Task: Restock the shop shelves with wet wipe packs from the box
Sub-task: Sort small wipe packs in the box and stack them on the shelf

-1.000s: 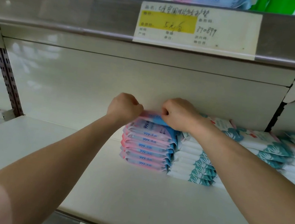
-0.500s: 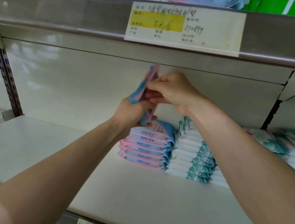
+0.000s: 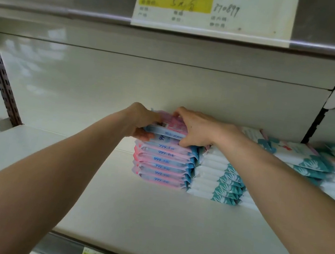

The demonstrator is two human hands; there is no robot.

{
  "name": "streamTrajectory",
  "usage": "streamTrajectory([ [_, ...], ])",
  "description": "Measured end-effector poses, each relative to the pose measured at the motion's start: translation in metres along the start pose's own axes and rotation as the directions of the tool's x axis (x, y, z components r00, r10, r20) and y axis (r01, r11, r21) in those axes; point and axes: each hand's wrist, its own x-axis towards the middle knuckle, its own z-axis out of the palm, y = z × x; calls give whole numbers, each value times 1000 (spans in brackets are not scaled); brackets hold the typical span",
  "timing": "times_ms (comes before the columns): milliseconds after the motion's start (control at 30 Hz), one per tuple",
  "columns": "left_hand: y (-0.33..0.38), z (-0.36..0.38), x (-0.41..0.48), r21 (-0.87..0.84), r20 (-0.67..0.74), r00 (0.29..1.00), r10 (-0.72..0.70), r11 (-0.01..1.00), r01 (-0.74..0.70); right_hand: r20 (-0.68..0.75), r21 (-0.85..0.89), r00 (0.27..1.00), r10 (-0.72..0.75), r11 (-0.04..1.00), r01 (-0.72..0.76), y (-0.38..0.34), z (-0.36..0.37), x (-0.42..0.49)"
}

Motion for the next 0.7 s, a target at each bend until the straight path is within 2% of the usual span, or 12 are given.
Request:
streamTrajectory([
  [100, -2, -3, 2, 178, -80, 991, 107, 980, -91, 20, 35, 1000, 24, 999, -24, -1, 6, 3],
  [233, -9, -9, 3, 402, -140, 952, 271, 894, -196, 16, 64, 1000, 8, 998, -9, -1, 7, 6],
  [300, -9, -10, 1, 429, -91, 934, 347, 860, -277, 76, 95, 997, 22, 995, -29, 0, 3, 2],
  [400, -12, -10, -2, 460, 87, 936, 341, 820, -341, 144, 43, 989, 43, 998, -50, 1, 1, -2],
  [467, -14, -8, -3, 544, 134, 934, 331, 763, -348, 150, 47, 987, 50, 997, -57, 1, 2, -3],
  [700, -19, -5, 2, 611, 82, 936, 341, 725, -318, 106, 83, 993, 59, 994, -68, 5, 0, -2],
])
